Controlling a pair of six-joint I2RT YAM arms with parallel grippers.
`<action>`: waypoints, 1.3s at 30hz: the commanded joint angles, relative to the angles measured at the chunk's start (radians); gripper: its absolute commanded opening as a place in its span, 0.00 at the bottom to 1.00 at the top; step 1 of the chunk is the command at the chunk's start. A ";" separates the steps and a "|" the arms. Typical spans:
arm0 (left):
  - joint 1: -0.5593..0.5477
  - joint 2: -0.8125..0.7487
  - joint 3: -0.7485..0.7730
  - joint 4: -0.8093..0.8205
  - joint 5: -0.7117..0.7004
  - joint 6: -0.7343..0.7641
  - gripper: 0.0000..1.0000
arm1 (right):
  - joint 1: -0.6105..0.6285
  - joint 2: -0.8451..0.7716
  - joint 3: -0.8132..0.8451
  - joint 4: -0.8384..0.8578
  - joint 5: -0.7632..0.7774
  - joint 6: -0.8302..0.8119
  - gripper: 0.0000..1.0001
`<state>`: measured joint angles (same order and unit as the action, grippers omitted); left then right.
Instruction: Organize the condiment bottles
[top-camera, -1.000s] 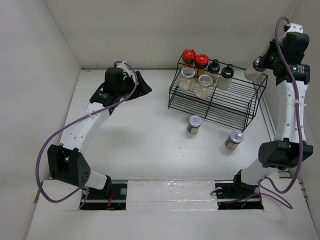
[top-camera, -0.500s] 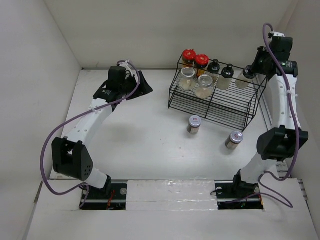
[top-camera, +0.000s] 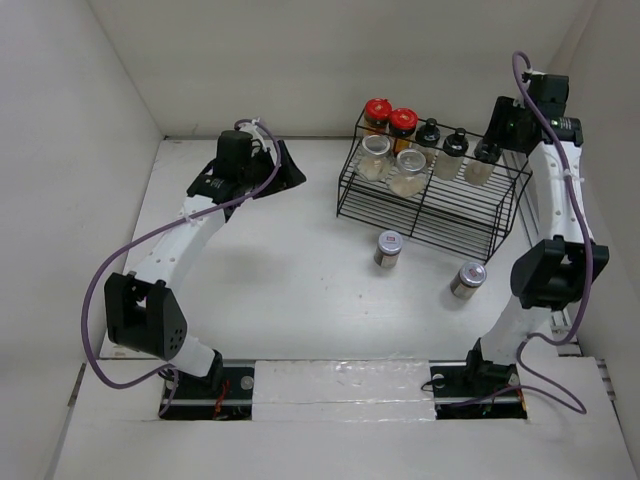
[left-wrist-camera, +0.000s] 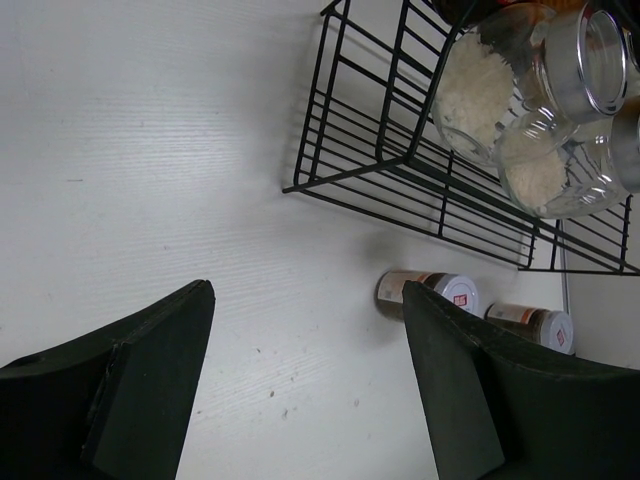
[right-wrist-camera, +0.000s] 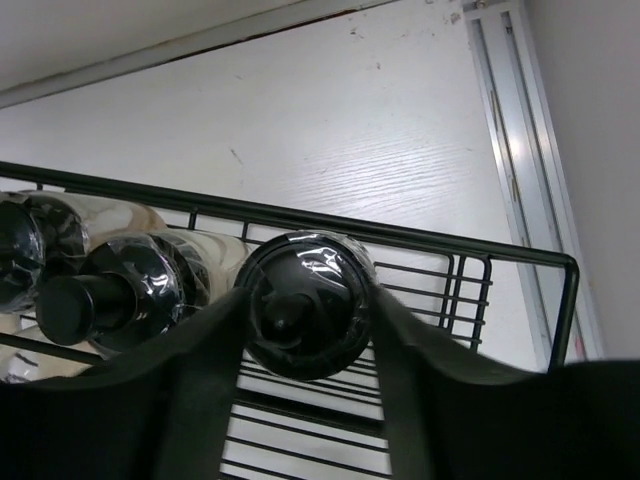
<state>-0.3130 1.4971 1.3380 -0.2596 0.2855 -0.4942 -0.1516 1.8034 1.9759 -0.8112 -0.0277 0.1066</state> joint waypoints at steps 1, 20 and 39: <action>0.000 -0.006 0.046 0.011 -0.005 0.008 0.72 | 0.024 -0.022 0.089 0.004 -0.005 -0.001 0.60; 0.000 -0.061 0.033 -0.053 -0.126 0.048 0.40 | 0.585 -0.585 -0.745 0.265 -0.072 0.008 0.26; 0.000 -0.120 0.003 -0.086 -0.147 0.091 0.56 | 0.716 -0.274 -0.798 0.207 0.190 0.142 1.00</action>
<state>-0.3130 1.4326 1.3376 -0.3504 0.1482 -0.4221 0.5697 1.5040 1.1481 -0.5907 0.1013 0.2092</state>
